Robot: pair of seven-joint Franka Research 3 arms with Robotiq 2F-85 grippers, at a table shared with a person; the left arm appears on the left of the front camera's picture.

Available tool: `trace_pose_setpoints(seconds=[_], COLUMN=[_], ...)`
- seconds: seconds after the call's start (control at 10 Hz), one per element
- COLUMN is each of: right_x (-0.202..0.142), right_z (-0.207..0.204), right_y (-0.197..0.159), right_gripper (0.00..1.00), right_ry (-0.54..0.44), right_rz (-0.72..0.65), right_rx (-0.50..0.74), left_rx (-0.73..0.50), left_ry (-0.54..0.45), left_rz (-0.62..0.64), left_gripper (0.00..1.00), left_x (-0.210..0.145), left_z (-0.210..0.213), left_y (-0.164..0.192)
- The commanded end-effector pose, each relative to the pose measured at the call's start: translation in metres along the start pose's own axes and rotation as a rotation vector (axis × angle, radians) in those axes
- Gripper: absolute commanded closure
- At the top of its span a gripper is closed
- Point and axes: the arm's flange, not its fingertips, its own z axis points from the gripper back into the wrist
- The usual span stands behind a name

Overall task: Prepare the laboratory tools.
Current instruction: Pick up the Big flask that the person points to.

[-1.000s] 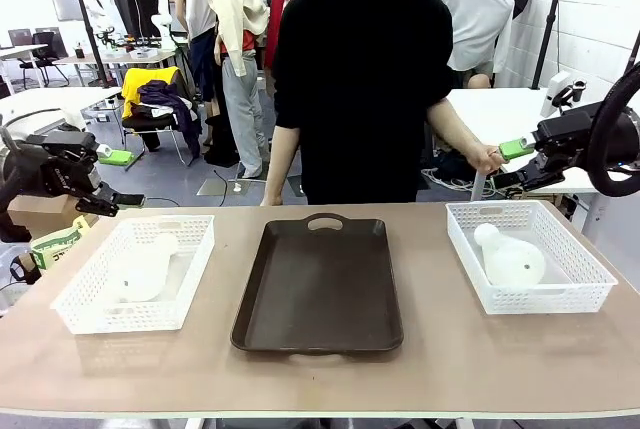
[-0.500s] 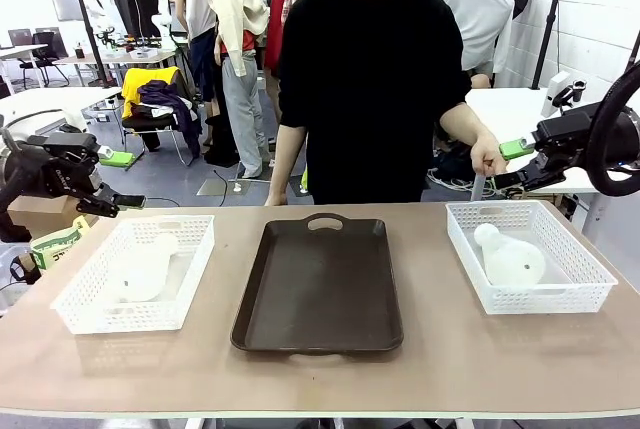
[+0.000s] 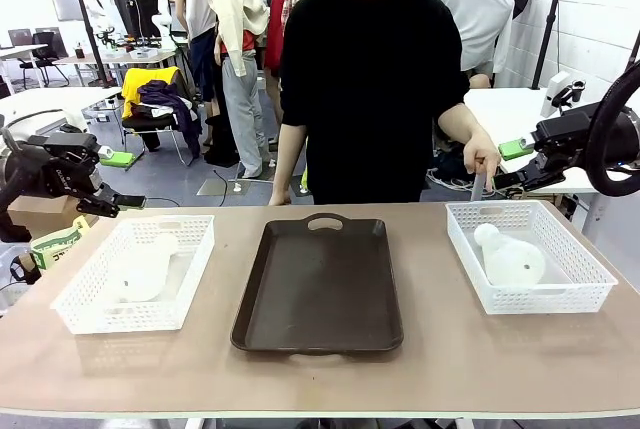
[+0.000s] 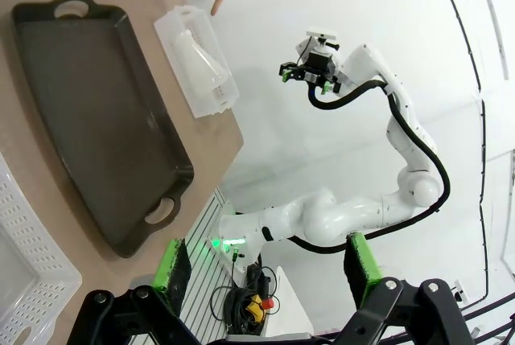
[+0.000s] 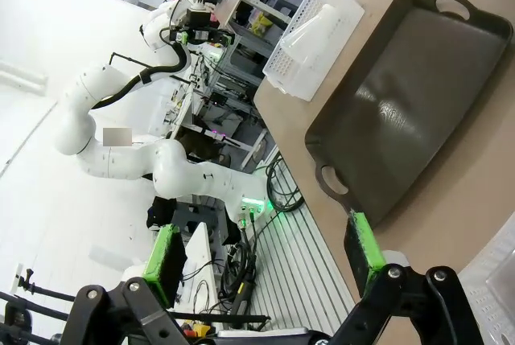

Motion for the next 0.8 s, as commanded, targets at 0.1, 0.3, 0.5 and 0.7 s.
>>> trace_pose_setpoints(seconds=[0.1,0.3,0.5,0.7], right_x=[-0.001,0.005,0.026,0.064], right_z=[0.000,-0.001,0.006,-0.005], right_y=[0.002,0.012,0.033,0.038], right_gripper=[0.00,0.00,0.00,0.00], right_ry=[0.000,0.046,0.137,0.311], right_rz=[0.004,-0.006,-0.061,-0.146], right_rx=[0.011,-0.083,-0.336,-0.576], left_rx=[-0.006,-0.006,-0.006,-0.006], left_ry=[-0.005,-0.005,-0.005,-0.005], left_rz=[0.001,0.001,0.001,0.001], left_gripper=[0.00,0.00,0.00,0.00], left_x=[0.000,0.000,0.000,0.000], left_z=[0.002,0.002,0.002,0.002], left_y=[-0.002,-0.002,-0.002,-0.002])
